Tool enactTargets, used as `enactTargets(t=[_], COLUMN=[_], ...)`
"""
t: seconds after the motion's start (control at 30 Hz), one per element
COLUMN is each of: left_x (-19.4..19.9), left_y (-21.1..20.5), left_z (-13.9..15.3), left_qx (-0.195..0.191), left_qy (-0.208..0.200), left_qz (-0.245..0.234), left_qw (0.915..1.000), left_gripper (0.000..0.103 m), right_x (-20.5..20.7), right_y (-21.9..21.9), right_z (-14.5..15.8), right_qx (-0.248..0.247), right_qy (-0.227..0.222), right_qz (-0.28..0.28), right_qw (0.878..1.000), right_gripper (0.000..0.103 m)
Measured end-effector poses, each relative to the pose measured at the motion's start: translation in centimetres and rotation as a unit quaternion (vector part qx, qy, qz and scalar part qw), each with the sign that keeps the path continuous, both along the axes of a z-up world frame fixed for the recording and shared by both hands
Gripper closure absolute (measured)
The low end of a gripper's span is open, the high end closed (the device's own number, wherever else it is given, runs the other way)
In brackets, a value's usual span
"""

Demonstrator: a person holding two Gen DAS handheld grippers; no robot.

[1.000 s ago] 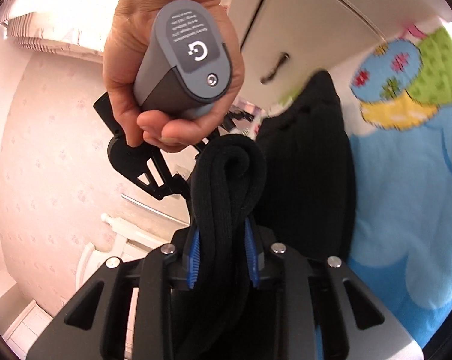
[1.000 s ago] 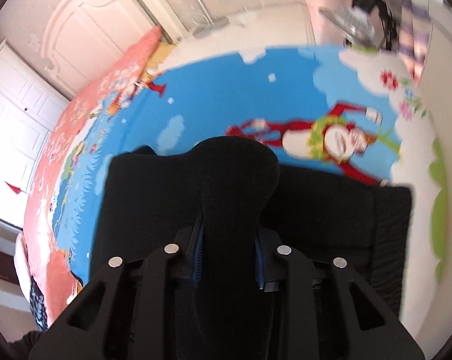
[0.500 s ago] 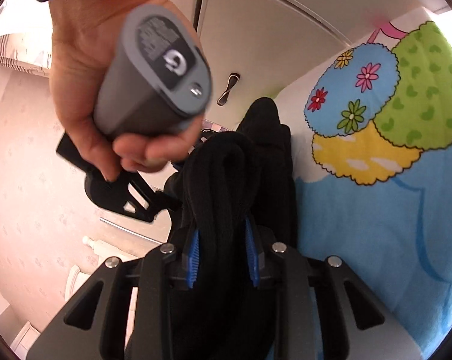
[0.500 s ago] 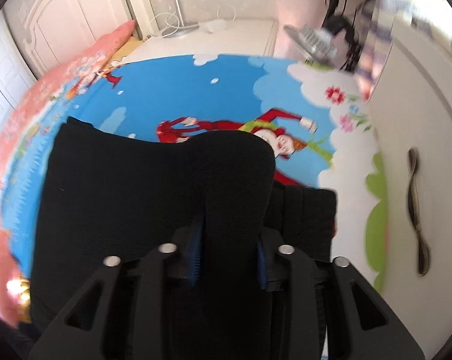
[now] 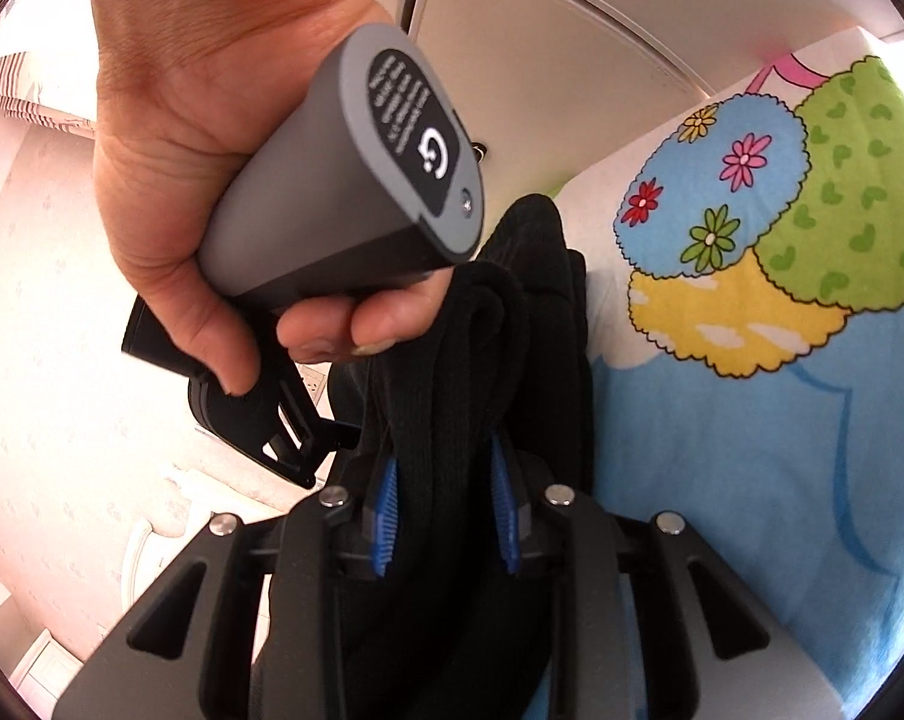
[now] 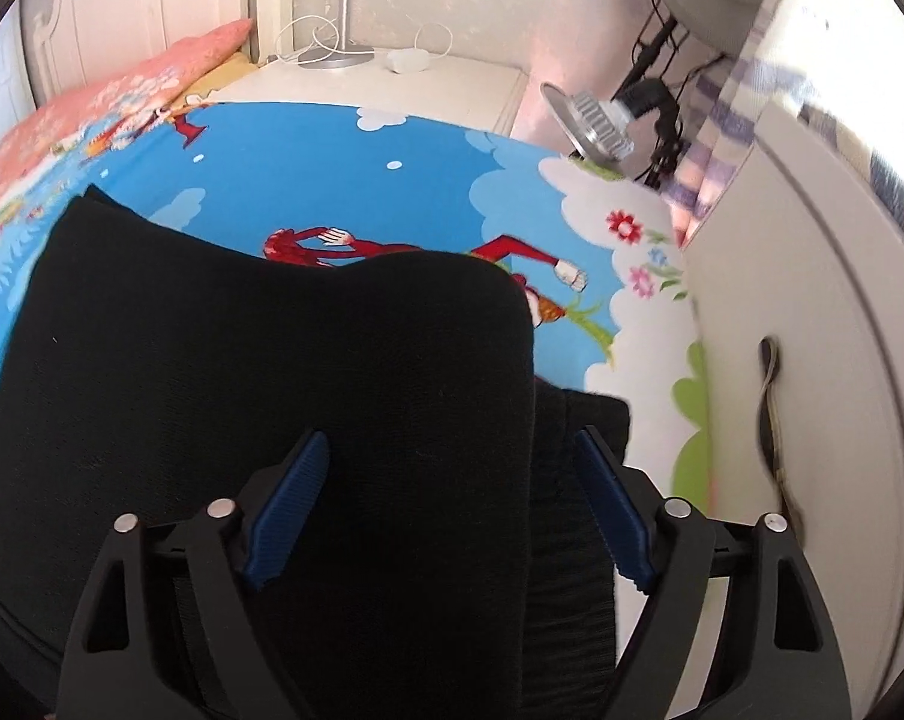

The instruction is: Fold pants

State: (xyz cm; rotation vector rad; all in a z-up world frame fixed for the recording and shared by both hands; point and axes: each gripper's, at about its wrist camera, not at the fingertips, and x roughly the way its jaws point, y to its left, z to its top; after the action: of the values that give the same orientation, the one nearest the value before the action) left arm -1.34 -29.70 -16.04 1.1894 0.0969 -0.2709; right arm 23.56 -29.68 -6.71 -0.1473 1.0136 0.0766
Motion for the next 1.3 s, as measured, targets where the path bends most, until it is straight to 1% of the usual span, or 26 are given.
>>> enactTargets(t=[0.03,0.07,0.1,0.13,0.2,0.27,0.4,0.57,0.8,1.07,1.2,1.3], left_x=[0.2,0.3,0.5,0.5,0.6,0.6,0.7,0.8,0.6,0.4,0.4,0.3], left_y=[0.1,0.2,0.3,0.3,0.4,0.5,0.6,0.6,1.2,1.7,1.5,1.2], left_z=[-0.2,-0.3,-0.4,-0.4,-0.4,-0.5,-0.5,-0.6,-0.3,2.0,2.9,3.3], left_qx=[0.000,-0.001,-0.002,-0.003,-0.005,-0.007,-0.011,-0.011,-0.010,-0.038,-0.046,-0.049], left_qy=[0.001,0.001,0.001,0.001,0.001,0.001,0.002,0.002,0.001,-0.016,-0.026,-0.033], left_qz=[0.000,0.000,0.000,0.001,0.001,0.002,0.002,0.001,-0.007,-0.013,-0.017,-0.022], left_qw=[1.0000,1.0000,1.0000,1.0000,1.0000,1.0000,0.9999,0.9999,0.9999,0.9991,0.9984,0.9980], left_gripper=[0.076,0.076,0.076,0.076,0.076,0.075,0.074,0.074,0.076,0.077,0.077,0.077], right_x=[-0.1,-0.2,-0.4,-0.6,-1.0,-1.2,-1.4,-1.7,-2.1,-3.3,-3.7,-3.9], right_y=[0.2,0.3,0.6,1.0,1.7,1.8,1.6,2.1,2.1,3.0,3.2,2.8], right_z=[0.0,0.0,0.1,0.1,0.3,0.4,0.5,0.6,1.3,4.0,5.2,6.0], right_qx=[0.003,0.007,0.015,0.010,-0.003,-0.005,0.000,-0.014,-0.012,-0.027,-0.036,-0.035], right_qy=[0.000,0.000,-0.001,-0.005,-0.015,-0.021,-0.027,-0.034,-0.043,-0.070,-0.082,-0.086], right_qz=[0.002,0.008,0.019,0.020,0.027,0.024,0.021,0.022,0.017,0.014,0.011,0.007], right_qw=[1.000,1.000,1.000,1.000,1.000,0.999,0.999,0.999,0.999,0.997,0.996,0.996], right_gripper=[0.031,0.039,0.054,0.054,0.064,0.068,0.070,0.071,0.076,0.078,0.079,0.079])
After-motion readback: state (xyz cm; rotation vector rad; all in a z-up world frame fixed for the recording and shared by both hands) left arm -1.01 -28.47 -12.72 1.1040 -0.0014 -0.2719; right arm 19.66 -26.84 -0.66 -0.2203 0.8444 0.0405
